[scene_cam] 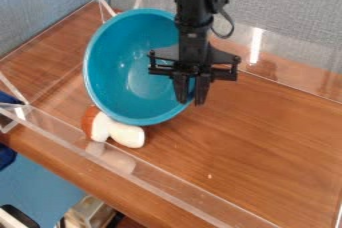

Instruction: Remove the mushroom from inside the blue bowl and put it on the table

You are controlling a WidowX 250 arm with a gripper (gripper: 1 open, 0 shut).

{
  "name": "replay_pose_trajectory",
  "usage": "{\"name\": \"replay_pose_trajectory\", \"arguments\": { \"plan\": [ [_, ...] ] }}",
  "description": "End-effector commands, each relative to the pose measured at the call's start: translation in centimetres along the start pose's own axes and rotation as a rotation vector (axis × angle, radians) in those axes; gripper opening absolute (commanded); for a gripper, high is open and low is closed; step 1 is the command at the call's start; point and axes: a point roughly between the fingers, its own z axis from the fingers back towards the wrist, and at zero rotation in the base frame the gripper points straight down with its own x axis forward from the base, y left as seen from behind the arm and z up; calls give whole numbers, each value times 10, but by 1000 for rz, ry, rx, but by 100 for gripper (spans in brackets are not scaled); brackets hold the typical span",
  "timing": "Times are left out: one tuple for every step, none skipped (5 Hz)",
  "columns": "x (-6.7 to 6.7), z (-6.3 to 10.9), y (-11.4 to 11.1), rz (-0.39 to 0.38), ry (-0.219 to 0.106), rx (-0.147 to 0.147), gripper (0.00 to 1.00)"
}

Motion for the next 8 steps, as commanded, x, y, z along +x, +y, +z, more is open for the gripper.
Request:
{"name": "replay_pose_trajectory", "arguments": {
  "plan": [
    [-5, 19, 9, 33, -40, -24, 0],
    [-15, 22, 17, 74, -29, -24, 0],
    [-2, 34, 33, 204, -30, -29, 0],
    [5, 39, 35, 246, -14, -32, 0],
    [-1, 36, 15, 347, -4, -25, 0],
    [-6, 26, -2, 463, 2, -12, 0],
    [-18, 18, 4, 477, -6, -15, 100],
    [-28, 7, 11, 515, -12, -19, 100]
  ]
}}
